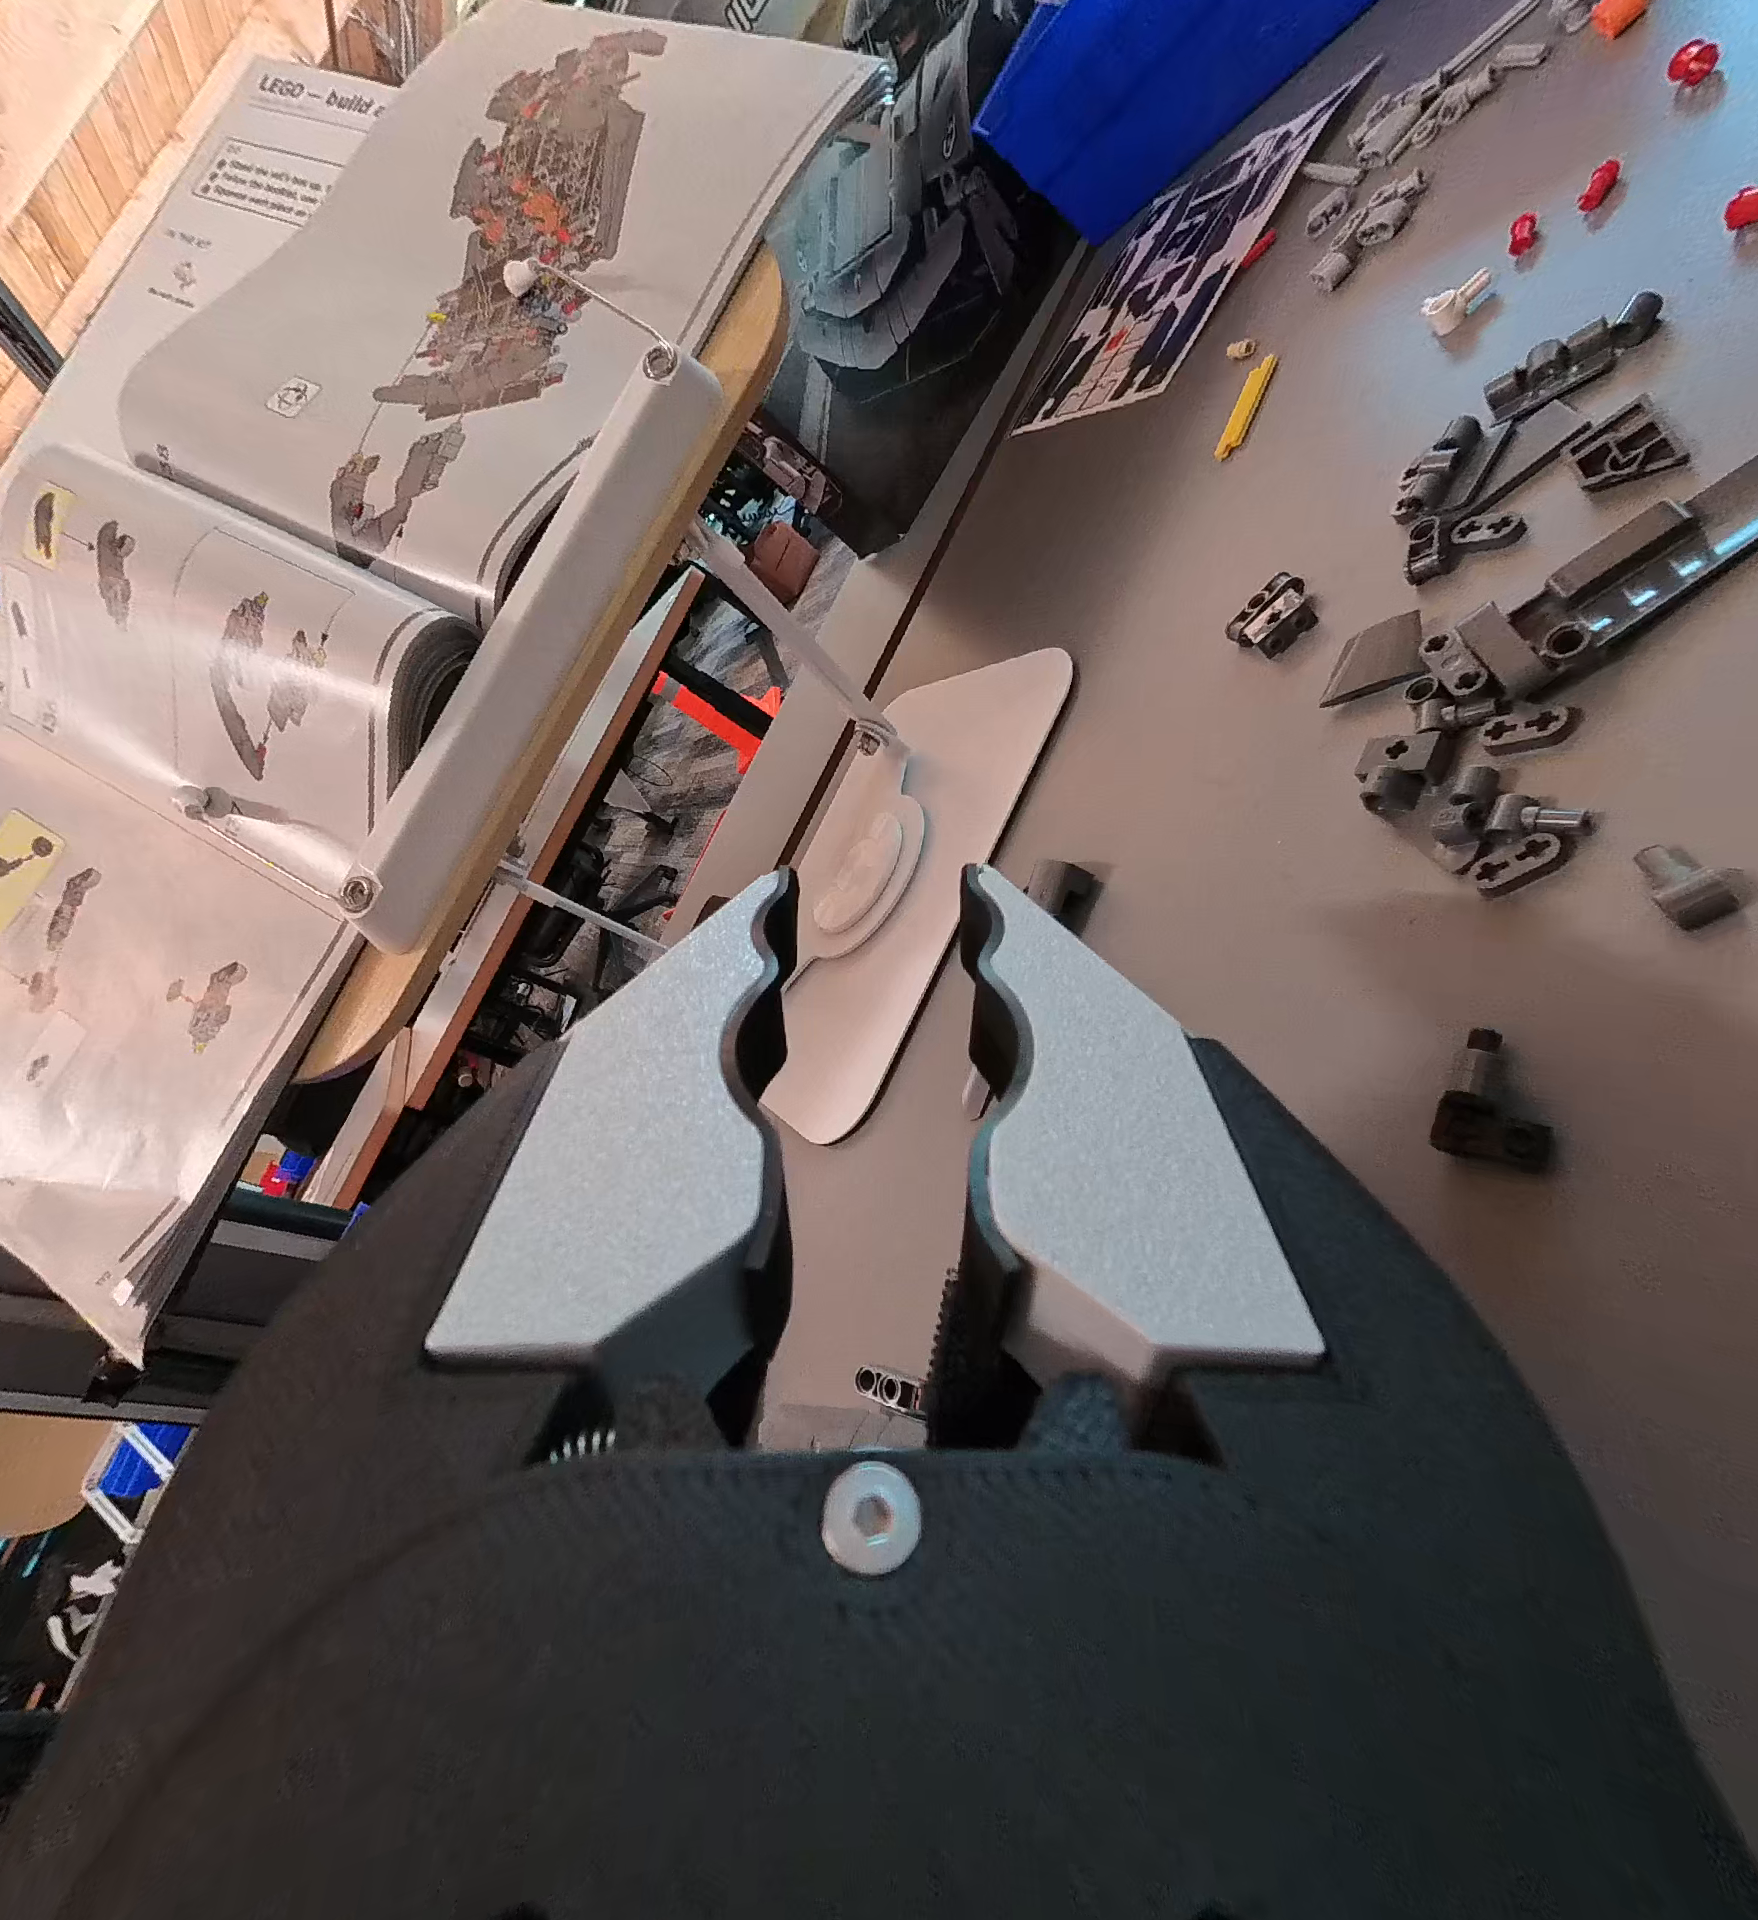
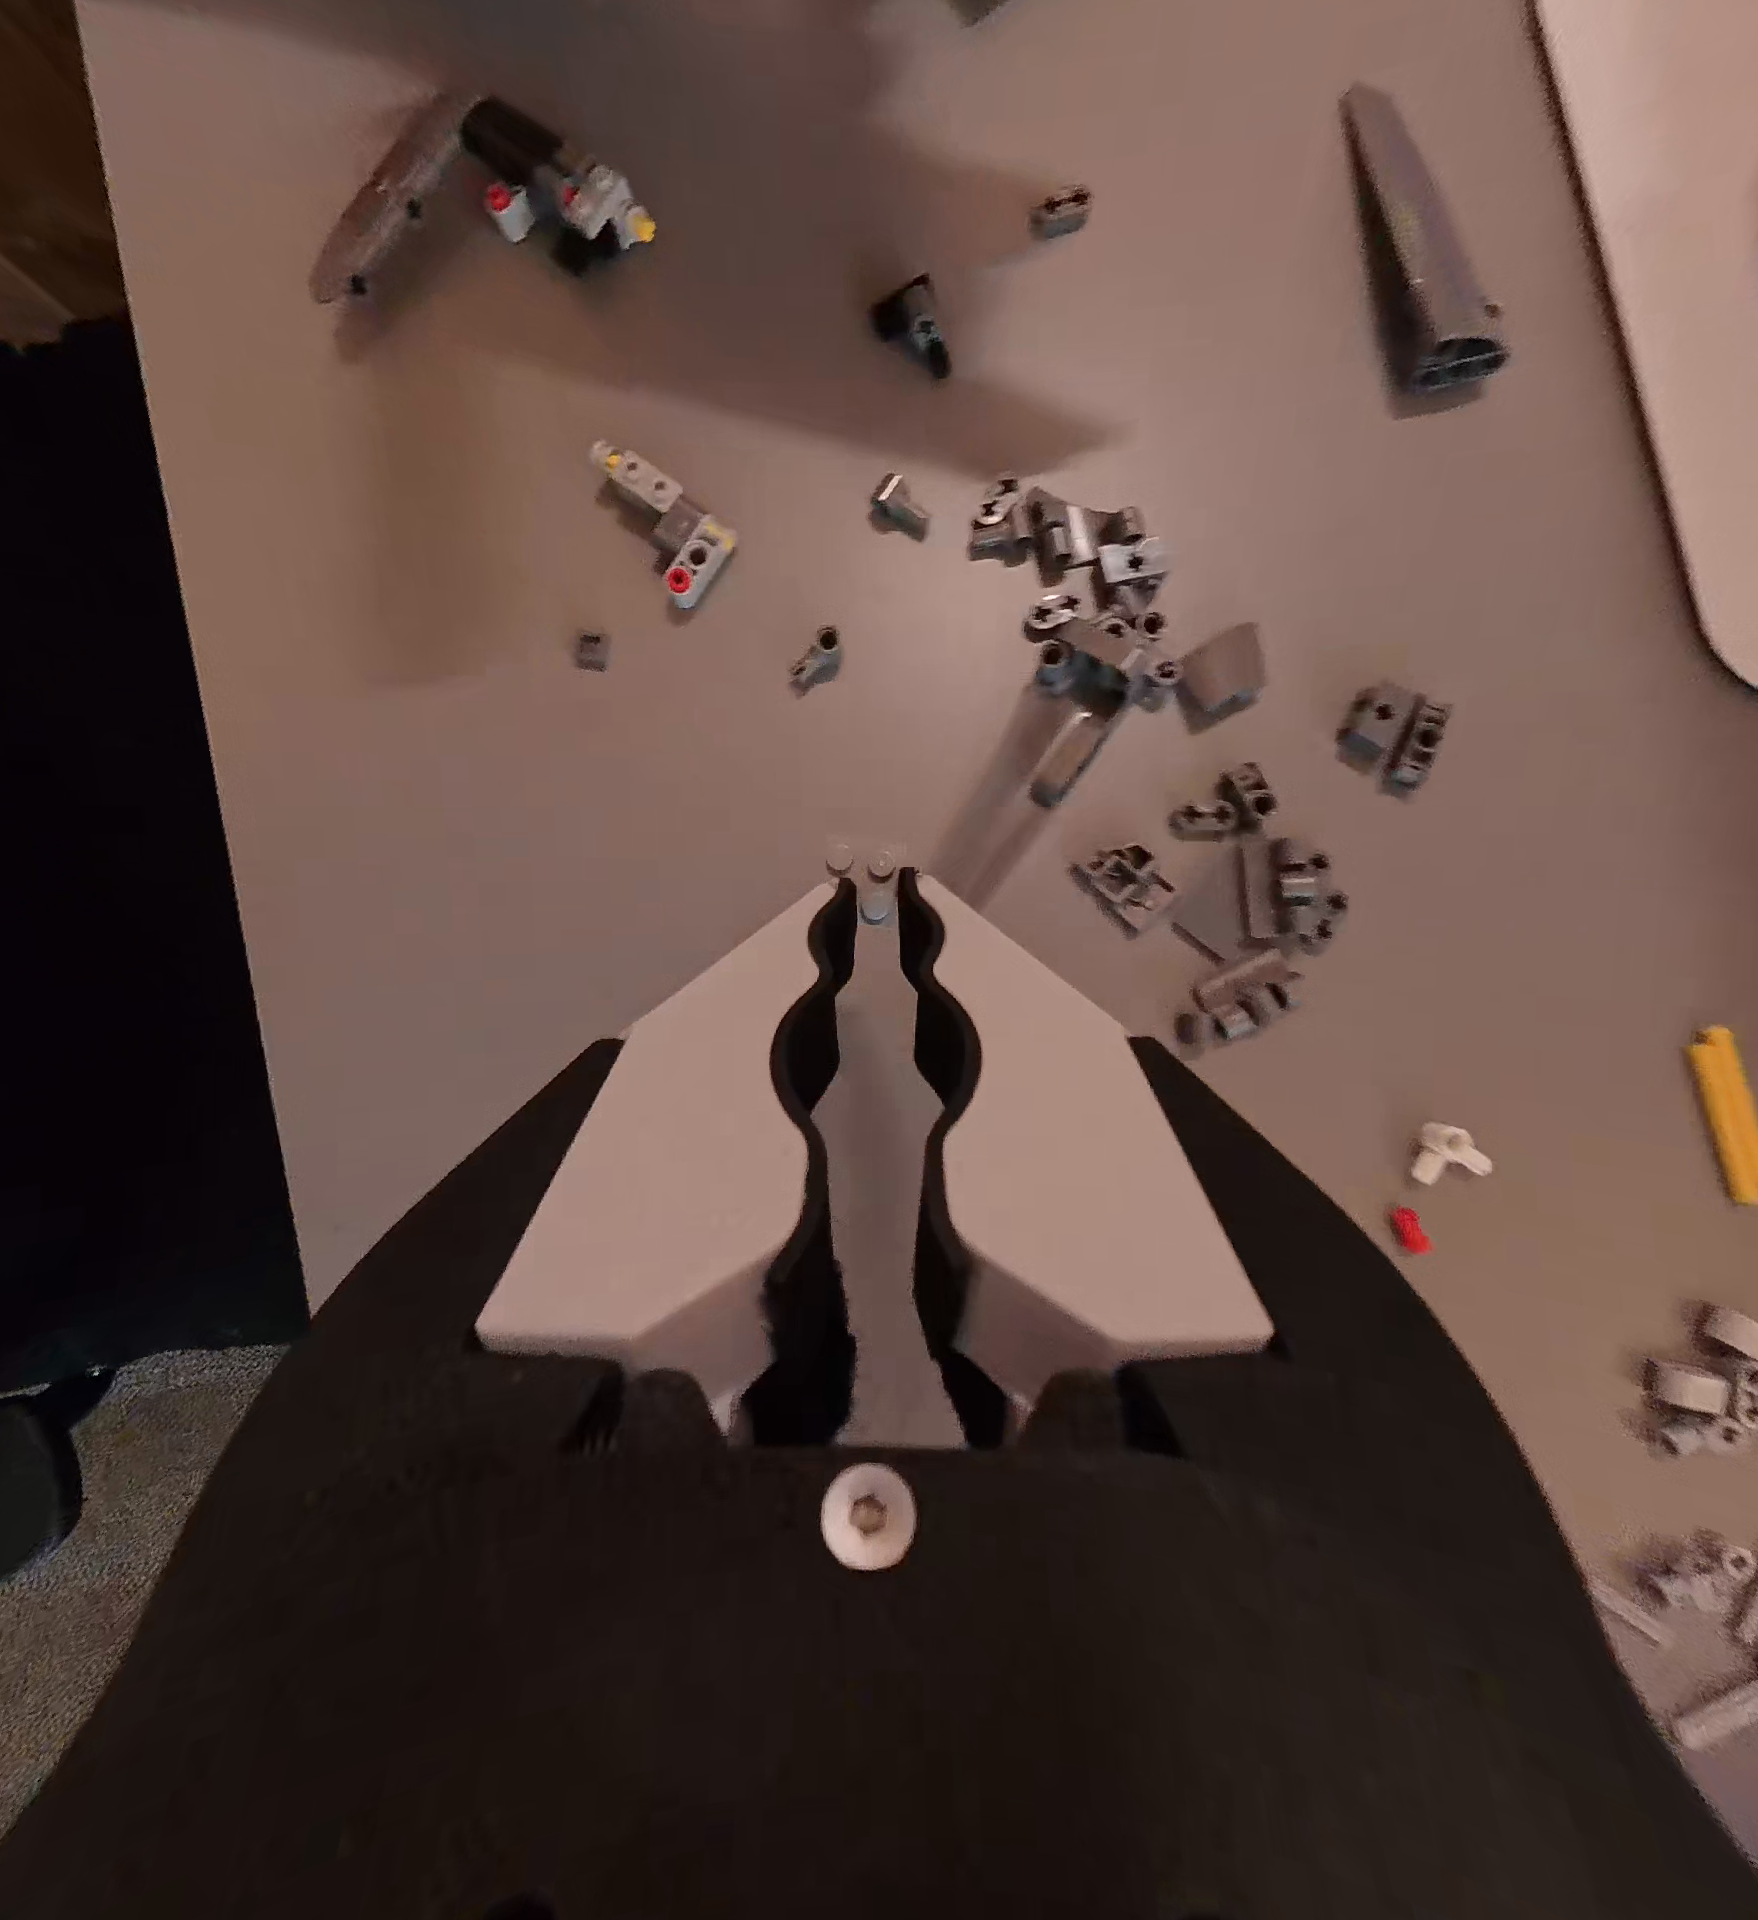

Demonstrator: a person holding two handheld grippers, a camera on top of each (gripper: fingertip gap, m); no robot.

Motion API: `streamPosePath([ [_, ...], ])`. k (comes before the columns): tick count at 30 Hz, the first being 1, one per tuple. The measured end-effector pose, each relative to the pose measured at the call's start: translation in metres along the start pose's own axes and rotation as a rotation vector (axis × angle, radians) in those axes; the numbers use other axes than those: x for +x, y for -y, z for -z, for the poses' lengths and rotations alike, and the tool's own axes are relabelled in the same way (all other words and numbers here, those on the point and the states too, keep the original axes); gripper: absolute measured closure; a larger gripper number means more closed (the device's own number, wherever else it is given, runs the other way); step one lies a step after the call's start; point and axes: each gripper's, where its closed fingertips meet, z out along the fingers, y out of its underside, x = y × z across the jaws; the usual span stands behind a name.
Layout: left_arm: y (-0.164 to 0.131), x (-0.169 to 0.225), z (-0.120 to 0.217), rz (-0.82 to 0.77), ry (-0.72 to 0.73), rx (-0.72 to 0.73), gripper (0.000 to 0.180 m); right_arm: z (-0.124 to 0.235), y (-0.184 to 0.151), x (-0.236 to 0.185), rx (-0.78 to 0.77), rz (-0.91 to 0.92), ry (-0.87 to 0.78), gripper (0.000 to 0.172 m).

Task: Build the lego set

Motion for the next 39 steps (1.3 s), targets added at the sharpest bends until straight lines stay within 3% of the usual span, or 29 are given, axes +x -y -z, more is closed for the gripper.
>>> streamPosePath([
  [9,-0.001,0.0,0.0,-0.006,-0.001,-0.005,0.151,-0.029,-0.008,-0.039,-0.067,0.084,0.085,0.166],
  [25,0.002,0.002,0.002,-0.014,-0.015,-0.002,0.152,-0.055,-0.01,-0.055,-0.133,0.157,0.154,0.167],
  [34,0.023,0.038,0.023,-0.12,-0.191,-0.041,0.151,-0.056,-0.011,-0.057,-0.169,0.185,0.154,0.166],
  [39,0.029,0.051,0.044,-0.109,-0.209,-0.028,0.152,-0.057,-0.011,-0.057,-0.165,0.202,0.142,0.166],
])
